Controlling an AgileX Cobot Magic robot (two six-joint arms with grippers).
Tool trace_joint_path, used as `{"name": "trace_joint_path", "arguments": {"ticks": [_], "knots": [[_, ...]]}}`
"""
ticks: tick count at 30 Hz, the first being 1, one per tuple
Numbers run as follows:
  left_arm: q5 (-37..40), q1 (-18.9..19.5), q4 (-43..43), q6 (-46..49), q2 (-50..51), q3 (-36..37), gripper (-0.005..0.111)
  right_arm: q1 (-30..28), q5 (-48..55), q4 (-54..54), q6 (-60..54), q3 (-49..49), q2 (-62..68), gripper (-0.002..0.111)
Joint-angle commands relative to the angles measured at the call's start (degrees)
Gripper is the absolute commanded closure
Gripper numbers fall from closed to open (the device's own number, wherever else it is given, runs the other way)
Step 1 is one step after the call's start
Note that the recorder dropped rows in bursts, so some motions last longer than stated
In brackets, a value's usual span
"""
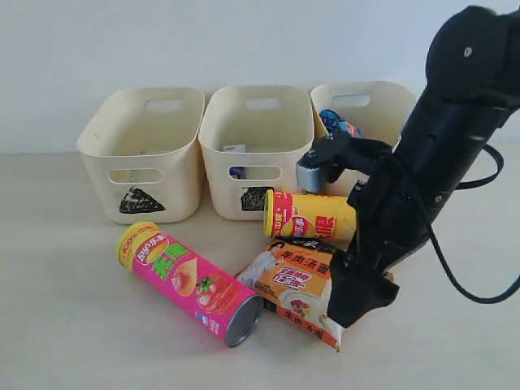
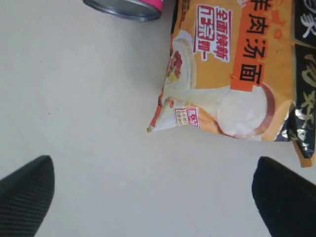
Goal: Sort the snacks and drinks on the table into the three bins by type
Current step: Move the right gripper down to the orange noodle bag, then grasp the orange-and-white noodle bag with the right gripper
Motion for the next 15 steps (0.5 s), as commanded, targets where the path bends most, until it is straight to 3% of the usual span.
{"name": "trace_joint_path", "arguments": {"ticks": [1, 15], "knots": [[-0.42, 0.24, -0.03, -0.44, -0.23, 0.22, 0.103, 0.05, -4.84, 0.0, -2.21, 0.85, 2.78, 0.004], [-0.42, 0.24, -0.03, -0.44, -0.23, 0.22, 0.103, 3.2, -17.38, -2.15, -1.48, 0.85, 8.68, 0.004]]}}
